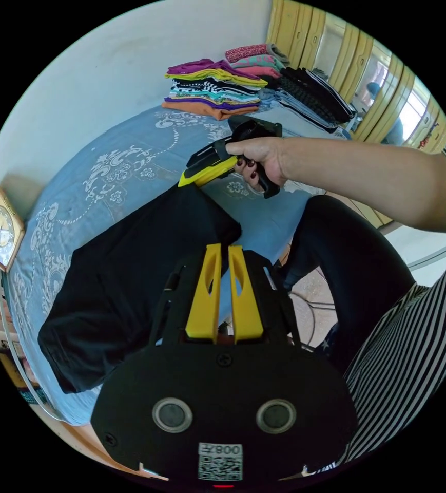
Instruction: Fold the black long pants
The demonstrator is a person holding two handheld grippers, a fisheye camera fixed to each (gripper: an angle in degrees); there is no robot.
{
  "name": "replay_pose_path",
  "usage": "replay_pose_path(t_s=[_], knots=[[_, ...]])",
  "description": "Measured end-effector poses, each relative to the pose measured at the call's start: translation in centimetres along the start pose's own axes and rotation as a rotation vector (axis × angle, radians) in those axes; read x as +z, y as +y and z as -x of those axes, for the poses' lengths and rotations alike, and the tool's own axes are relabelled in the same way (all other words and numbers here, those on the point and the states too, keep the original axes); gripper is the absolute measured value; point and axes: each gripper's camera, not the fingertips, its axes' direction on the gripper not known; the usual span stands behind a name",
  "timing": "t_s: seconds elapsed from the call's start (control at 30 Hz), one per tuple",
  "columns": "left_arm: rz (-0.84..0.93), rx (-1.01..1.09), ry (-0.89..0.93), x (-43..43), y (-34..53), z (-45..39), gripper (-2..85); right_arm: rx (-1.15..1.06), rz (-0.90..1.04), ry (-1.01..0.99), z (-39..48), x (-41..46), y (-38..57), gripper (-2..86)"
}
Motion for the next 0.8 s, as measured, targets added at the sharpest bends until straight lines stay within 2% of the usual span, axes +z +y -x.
replay_pose_path(t_s=[0.3,0.43,0.6,0.8], knots=[[-0.057,0.067,0.150,-1.0,5.2,-0.2,2.4,-0.007,-0.122,0.076,4.2,-7.1,4.8,2.3],[-0.107,0.054,0.181,-2.2,10.1,2.2,2.5,0.002,-0.178,0.055,7.5,-8.7,6.8,2.2],[-0.237,-0.125,0.219,-6.9,20.4,11.3,2.5,-0.117,-0.191,-0.039,15.6,-6.6,6.2,2.3],[-0.441,-0.431,0.271,-11.8,38.2,25.1,2.5,-0.319,-0.066,-0.075,28.2,0.6,2.8,2.3]])
